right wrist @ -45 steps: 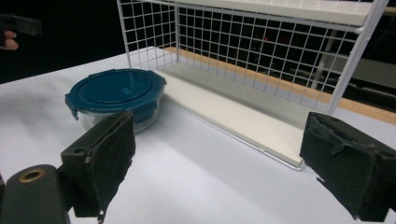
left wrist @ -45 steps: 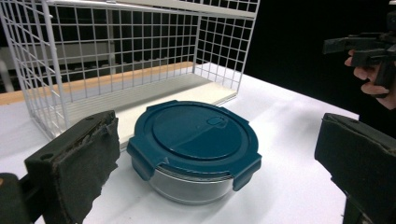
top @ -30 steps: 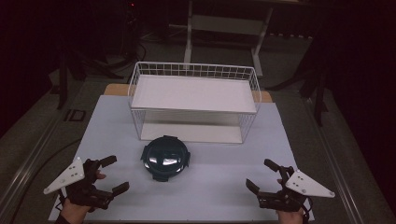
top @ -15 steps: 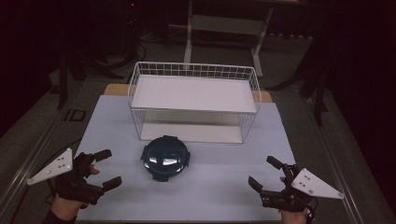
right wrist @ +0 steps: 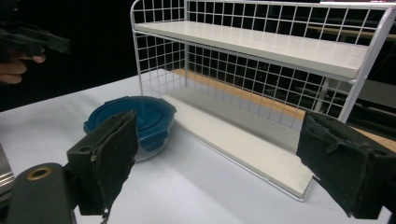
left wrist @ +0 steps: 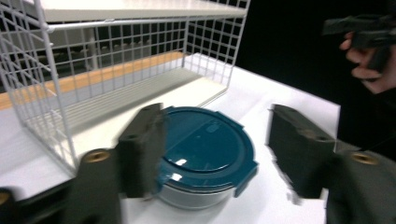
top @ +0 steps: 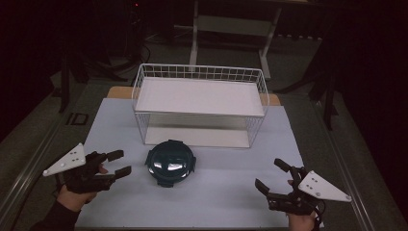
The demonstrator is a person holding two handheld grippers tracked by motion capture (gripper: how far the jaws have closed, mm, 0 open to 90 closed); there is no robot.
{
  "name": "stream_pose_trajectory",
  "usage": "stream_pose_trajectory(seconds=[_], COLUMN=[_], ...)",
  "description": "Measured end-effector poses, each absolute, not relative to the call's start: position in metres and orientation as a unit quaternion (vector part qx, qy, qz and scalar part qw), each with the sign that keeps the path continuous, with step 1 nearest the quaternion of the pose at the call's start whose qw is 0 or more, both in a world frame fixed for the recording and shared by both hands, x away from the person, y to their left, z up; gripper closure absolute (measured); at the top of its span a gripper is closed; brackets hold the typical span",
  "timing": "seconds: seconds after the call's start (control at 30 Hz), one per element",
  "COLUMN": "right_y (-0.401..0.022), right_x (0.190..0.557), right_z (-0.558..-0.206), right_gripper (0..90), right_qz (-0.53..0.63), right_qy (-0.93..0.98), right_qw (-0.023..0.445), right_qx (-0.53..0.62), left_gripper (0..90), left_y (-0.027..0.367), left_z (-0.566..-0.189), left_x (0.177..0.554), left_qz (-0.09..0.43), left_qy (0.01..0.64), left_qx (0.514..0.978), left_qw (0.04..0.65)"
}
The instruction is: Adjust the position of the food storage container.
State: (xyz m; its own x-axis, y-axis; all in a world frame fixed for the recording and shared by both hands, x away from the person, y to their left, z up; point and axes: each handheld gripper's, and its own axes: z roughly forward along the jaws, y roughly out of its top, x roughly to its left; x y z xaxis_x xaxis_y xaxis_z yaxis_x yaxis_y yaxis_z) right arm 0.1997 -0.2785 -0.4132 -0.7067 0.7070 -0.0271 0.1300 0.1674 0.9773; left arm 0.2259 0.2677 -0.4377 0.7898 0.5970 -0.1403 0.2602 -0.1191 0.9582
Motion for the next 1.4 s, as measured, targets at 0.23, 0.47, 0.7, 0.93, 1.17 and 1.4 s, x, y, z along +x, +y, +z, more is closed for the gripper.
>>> stream_pose_trajectory(seconds=[0.23,0.47,0.7,0.93,1.17,1.4], right_y=[-0.279,-0.279,-0.278,-0.278,-0.278,-0.278], right_x=[0.200,0.200,0.199,0.200,0.200,0.201], right_z=[-0.415,-0.418,-0.420,-0.422,-0.423,-0.424], right_gripper=[12.3,12.3,12.3,12.3,12.3,12.3], right_qz=[0.576,0.573,0.571,0.570,0.569,0.569], right_qy=[0.722,0.725,0.728,0.730,0.731,0.731], right_qw=[0.248,0.247,0.244,0.238,0.238,0.237], right_qx=[0.293,0.292,0.291,0.291,0.292,0.292], left_gripper=[61.1,75.9,89.2,89.8,89.8,89.9], left_y=[0.260,0.250,0.244,0.239,0.234,0.230], left_z=[-0.447,-0.465,-0.482,-0.496,-0.502,-0.500], left_x=[0.247,0.264,0.278,0.289,0.299,0.300], left_qz=[0.127,0.120,0.118,0.120,0.117,0.113], left_qy=[0.292,0.311,0.336,0.346,0.344,0.343], left_qx=[0.767,0.796,0.817,0.833,0.841,0.841], left_qw=[0.556,0.506,0.454,0.414,0.401,0.403])
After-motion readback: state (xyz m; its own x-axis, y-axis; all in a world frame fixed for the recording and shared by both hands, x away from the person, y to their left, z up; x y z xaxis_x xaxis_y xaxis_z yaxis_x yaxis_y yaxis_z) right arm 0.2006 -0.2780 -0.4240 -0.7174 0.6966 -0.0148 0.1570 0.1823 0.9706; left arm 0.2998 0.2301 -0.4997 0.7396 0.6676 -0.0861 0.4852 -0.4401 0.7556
